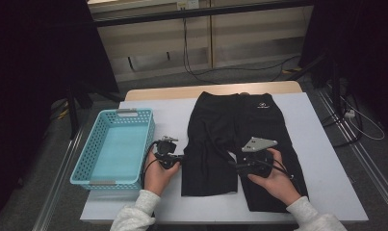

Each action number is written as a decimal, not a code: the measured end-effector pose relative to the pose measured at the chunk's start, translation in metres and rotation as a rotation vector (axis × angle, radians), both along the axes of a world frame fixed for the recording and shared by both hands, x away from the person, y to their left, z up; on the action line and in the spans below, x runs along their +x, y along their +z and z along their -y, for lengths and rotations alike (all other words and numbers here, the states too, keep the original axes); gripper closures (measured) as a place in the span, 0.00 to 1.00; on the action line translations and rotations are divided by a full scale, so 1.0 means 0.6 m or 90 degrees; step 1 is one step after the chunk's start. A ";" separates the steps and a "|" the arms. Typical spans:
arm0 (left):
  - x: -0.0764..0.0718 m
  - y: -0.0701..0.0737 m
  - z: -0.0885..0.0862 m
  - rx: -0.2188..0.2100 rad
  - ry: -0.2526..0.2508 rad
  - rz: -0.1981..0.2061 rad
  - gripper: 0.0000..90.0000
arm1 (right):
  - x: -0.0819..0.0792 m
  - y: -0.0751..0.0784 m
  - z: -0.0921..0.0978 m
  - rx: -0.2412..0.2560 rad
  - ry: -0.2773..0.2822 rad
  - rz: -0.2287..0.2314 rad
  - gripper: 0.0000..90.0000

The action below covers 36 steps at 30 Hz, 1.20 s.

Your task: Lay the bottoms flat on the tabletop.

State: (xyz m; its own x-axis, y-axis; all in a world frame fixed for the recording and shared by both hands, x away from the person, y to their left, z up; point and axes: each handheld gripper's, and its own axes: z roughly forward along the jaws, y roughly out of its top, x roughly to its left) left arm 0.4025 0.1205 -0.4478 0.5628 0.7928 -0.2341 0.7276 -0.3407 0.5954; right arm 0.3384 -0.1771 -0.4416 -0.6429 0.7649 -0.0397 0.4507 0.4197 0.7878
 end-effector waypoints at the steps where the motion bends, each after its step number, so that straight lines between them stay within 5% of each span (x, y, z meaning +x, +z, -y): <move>1: 0.002 0.002 -0.001 -0.002 0.002 -0.003 1.00 | 0.000 -0.001 -0.002 -0.002 0.001 0.000 0.38; 5: 0.013 0.008 -0.011 -0.022 0.020 0.004 1.00 | 0.000 -0.002 -0.009 -0.003 0.018 0.000 0.45; 16: 0.029 0.001 -0.015 -0.012 0.037 0.025 1.00 | 0.006 -0.019 -0.040 -0.032 0.045 -0.021 0.63; 23: 0.029 0.004 -0.017 -0.019 0.037 0.025 1.00 | 0.016 -0.023 -0.040 -0.035 0.058 -0.040 0.99; 30: 0.039 0.003 -0.016 -0.021 0.046 0.047 1.00 | 0.027 -0.010 -0.025 0.003 0.034 -0.022 0.99; 33: 0.042 -0.004 -0.013 -0.014 0.049 0.053 0.97 | 0.031 -0.022 -0.031 -0.015 0.023 -0.027 0.90; 36: 0.040 -0.005 -0.016 -0.009 0.044 0.060 0.81 | 0.029 -0.025 -0.033 -0.025 0.018 -0.027 0.74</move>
State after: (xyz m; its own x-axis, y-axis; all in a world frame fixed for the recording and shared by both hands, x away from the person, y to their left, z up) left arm 0.4265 0.1301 -0.4507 0.5266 0.8276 -0.1944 0.6893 -0.2818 0.6674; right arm 0.3558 -0.1574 -0.4565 -0.6664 0.7445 -0.0409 0.4710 0.4628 0.7509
